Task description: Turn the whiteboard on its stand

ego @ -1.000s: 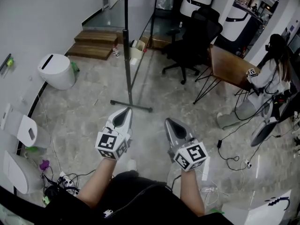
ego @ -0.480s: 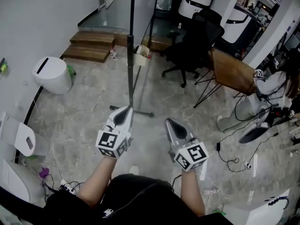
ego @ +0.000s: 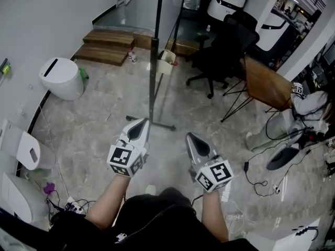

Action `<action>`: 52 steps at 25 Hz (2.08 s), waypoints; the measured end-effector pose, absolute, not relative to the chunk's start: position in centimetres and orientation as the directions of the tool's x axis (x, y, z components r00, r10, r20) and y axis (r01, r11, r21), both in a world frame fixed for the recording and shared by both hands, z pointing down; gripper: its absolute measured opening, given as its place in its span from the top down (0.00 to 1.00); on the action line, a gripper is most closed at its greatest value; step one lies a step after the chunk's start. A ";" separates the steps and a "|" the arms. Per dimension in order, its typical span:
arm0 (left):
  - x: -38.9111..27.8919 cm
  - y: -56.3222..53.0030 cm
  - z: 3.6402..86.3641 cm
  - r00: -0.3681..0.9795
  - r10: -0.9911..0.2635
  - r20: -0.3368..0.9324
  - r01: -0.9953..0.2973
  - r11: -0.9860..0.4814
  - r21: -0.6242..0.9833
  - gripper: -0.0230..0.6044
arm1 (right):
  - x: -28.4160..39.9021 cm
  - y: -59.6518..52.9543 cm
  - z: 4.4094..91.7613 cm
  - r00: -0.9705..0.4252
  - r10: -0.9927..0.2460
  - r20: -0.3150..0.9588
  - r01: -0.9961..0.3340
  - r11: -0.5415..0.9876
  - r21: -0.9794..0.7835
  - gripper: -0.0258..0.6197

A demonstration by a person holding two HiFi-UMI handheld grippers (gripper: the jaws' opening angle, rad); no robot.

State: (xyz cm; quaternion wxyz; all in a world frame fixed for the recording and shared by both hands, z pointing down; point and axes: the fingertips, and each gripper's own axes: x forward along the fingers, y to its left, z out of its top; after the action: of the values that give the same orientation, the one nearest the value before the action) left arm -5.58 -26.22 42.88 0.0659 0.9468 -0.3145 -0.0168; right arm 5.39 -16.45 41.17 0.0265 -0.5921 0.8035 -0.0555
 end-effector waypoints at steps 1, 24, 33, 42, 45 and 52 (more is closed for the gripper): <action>-5.5 -26.3 42.8 0.800 -0.599 0.010 -0.595 -0.792 0.139 0.96 | 5.5 -16.6 41.1 -0.302 -0.953 0.020 -0.947 0.297 -0.124 0.95; -0.3 -33.4 41.9 0.684 -0.730 0.011 -0.726 -0.679 0.103 0.97 | 10.3 -25.0 39.1 -0.491 -0.870 -0.040 -0.865 0.493 -0.090 0.95; 1.7 -39.7 41.9 0.676 -0.736 0.035 -0.737 -0.676 0.009 0.96 | 12.1 -28.0 38.5 -0.480 -0.875 -0.064 -0.869 0.484 -0.099 0.95; 3.2 -49.4 43.0 0.624 -0.779 0.060 -0.780 -0.626 -0.005 0.82 | 13.0 -30.2 39.6 -0.464 -0.884 -0.049 -0.878 0.467 -0.103 0.95; 3.8 -52.4 42.0 0.612 -0.789 0.060 -0.789 -0.614 -0.034 0.82 | 13.5 -31.6 38.7 -0.457 -0.887 -0.066 -0.882 0.461 -0.096 0.95; 5.7 -57.2 41.8 0.587 -0.807 0.072 -0.805 -0.590 -0.055 0.77 | 13.8 -35.1 38.2 -0.448 -0.892 -0.064 -0.885 0.452 -0.110 0.95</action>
State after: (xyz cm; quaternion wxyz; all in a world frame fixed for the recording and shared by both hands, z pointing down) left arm 5.74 -57.20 41.80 -0.0084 0.8906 -0.4524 0.0444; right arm 13.76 -35.08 38.21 0.0559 -0.5225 0.8503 -0.0301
